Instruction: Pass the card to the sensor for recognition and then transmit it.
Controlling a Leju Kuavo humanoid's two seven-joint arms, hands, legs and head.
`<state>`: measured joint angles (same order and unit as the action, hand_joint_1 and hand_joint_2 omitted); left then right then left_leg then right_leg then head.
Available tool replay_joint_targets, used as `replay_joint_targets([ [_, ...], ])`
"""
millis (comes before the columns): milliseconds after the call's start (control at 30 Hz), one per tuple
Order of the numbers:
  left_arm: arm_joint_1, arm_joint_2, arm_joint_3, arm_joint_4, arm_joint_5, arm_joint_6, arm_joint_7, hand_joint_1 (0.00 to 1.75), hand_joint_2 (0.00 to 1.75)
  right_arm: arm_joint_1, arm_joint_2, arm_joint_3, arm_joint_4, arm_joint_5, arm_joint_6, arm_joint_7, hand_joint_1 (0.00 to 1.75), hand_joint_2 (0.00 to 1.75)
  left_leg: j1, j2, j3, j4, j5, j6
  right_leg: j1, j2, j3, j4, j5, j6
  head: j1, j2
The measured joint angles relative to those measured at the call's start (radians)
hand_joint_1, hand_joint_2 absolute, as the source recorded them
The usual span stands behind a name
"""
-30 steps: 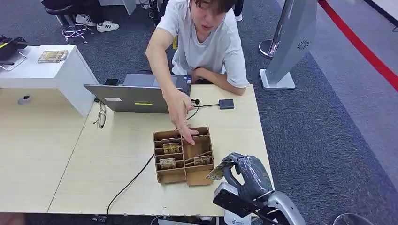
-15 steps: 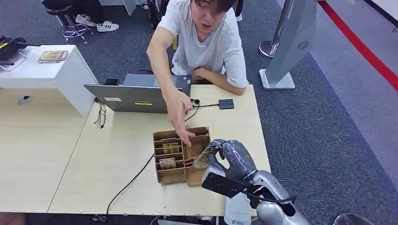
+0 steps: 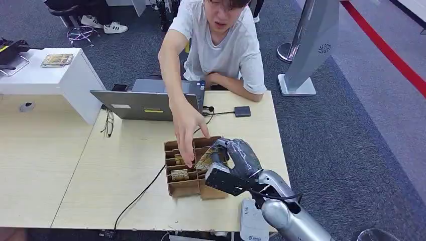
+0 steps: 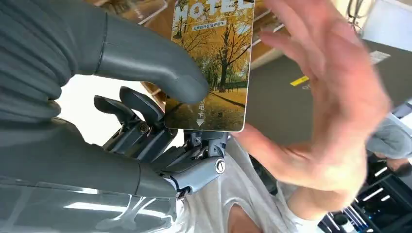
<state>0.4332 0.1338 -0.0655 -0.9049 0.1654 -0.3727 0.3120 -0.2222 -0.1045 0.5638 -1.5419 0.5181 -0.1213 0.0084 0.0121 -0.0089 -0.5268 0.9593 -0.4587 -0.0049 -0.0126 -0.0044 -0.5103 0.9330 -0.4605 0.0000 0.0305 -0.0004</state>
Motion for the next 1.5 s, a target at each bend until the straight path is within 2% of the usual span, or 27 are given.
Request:
replay_joint_targets([
  [367,0.0,0.011,-0.022,0.001,0.036,0.016,-0.006,0.0,0.0,-0.005,0.004,0.005,0.005,-0.009,-0.013,-0.001,1.75,1.75,0.0,0.0,0.0,0.0,0.0,0.0,0.0,0.0,0.0,0.0,0.0,0.0,0.0,0.0],
  [400,0.0,0.029,-0.054,0.002,0.08,0.036,-0.011,0.0,0.0,-0.009,0.011,0.008,0.012,-0.016,-0.032,-0.004,1.75,1.75,0.0,0.0,0.0,0.0,0.0,0.0,0.0,0.0,0.0,0.0,0.0,0.0,0.0,0.0],
  [433,-0.005,0.065,-0.127,0.005,0.175,0.081,-0.031,0.0,0.0,-0.021,0.027,0.011,0.025,-0.016,-0.069,-0.016,1.75,1.75,0.0,0.0,0.0,0.0,0.0,0.0,0.0,0.0,0.0,0.0,0.0,0.0,0.0,0.0],
  [500,-0.021,0.113,-0.245,0.01,0.255,0.124,-0.054,0.0,0.0,-0.038,0.051,0.013,0.041,-0.017,-0.095,-0.022,1.75,1.75,0.0,0.0,0.0,0.0,0.0,0.0,0.0,0.0,0.0,0.0,0.0,0.0,0.0,0.0],
  [533,-0.086,0.113,-0.327,0.052,0.095,0.304,-0.123,0.0,0.0,-0.038,0.061,0.011,0.045,0.011,-0.131,0.009,1.75,1.75,-0.001,-0.004,-0.001,0.0,0.002,0.001,-0.001,-0.004,0.0,0.0,0.0,0.0,-0.001,0.0],
  [567,-0.134,0.088,-0.388,0.096,-0.043,0.452,-0.091,0.0,0.0,-0.031,0.061,0.003,0.04,0.028,-0.139,0.029,1.75,1.75,-0.003,-0.007,-0.001,0.0,0.003,0.003,-0.003,-0.007,-0.002,0.0,0.001,0.0,0.0,0.0],
  [600,-0.173,0.061,-0.475,0.131,-0.207,0.621,-0.06,0.0,0.0,-0.023,0.063,-0.007,0.032,0.04,-0.136,0.037,1.62,1.75,-0.003,-0.009,-0.003,0.0,0.004,0.002,-0.003,-0.009,-0.001,0.0,0.002,0.002,-0.002,0.0],
  [633,-0.206,0.03,-0.548,0.151,-0.336,0.75,-0.043,0.0,0.0,-0.016,0.063,-0.018,0.021,0.05,-0.132,0.044,1.59,1.75,-0.003,-0.009,-0.004,0.0,0.005,0.003,-0.003,-0.009,-0.001,0.0,0.002,0.003,0.0,0.0],
  [667,-0.232,0.016,-0.59,0.168,-0.419,0.828,-0.032,0.0,0.0,-0.012,0.063,-0.026,0.012,0.059,-0.127,0.046,0.49,1.75,-0.002,-0.009,-0.005,0.0,0.005,0.003,-0.003,-0.009,-0.001,0.0,0.003,0.003,-0.001,0.0],
  [700,-0.256,-0.003,-0.633,0.186,-0.464,0.852,-0.023,0.0,0.0,-0.008,0.065,-0.035,0.003,0.069,-0.121,0.049,0.4,1.75,-0.002,-0.008,-0.005,0.001,0.005,0.003,-0.002,-0.008,-0.001,0.0,0.004,0.003,0.0,0.0],
  [733,-0.284,-0.015,-0.668,0.198,-0.448,0.825,-0.02,0.0,0.0,-0.003,0.067,-0.043,-0.004,0.077,-0.116,0.052,0.35,1.75,-0.002,-0.006,-0.005,0.001,0.005,0.003,-0.002,-0.006,-0.001,-0.001,0.005,0.004,0.001,0.0],
  [800,-0.314,-0.028,-0.717,0.217,-0.423,0.798,-0.018,0.0,0.0,0.005,0.071,-0.056,-0.016,0.085,-0.114,0.053,0.0,1.75,-0.002,-0.002,-0.005,0.002,0.004,0.003,-0.003,-0.002,-0.003,-0.001,0.006,0.005,0.001,0.0],
  [867,-0.332,-0.031,-0.751,0.233,-0.416,0.786,-0.018,0.0,0.0,0.01,0.074,-0.069,-0.024,0.092,-0.113,0.053,0.0,1.75,-0.002,-0.001,-0.005,0.003,0.004,0.003,-0.003,-0.001,-0.004,-0.001,0.006,0.005,0.0,0.0],
  [900,-0.335,-0.031,-0.761,0.238,-0.416,0.781,-0.02,0.0,0.0,0.011,0.074,-0.074,-0.029,0.097,-0.113,0.053,0.0,0.0,-0.002,-0.002,-0.005,0.003,0.004,0.003,-0.003,-0.001,-0.005,-0.001,0.006,0.005,-0.001,0.0],
  [1133,-0.371,-0.039,-0.797,0.263,-0.422,0.759,-0.031,0.0,0.0,0.016,0.082,-0.104,-0.042,0.109,-0.101,0.053,0.0,0.0,-0.001,-0.002,-0.006,0.003,0.005,0.003,-0.001,-0.001,-0.005,0.0,0.006,0.005,0.0,0.0],
  [1500,-0.389,-0.041,-0.798,0.278,-0.424,0.748,-0.04,0.0,0.0,0.016,0.085,-0.116,-0.051,0.116,-0.096,0.053,0.0,0.0,-0.001,-0.002,-0.006,0.003,0.005,0.002,-0.001,-0.001,-0.005,-0.001,0.006,0.005,0.0,0.0],
])
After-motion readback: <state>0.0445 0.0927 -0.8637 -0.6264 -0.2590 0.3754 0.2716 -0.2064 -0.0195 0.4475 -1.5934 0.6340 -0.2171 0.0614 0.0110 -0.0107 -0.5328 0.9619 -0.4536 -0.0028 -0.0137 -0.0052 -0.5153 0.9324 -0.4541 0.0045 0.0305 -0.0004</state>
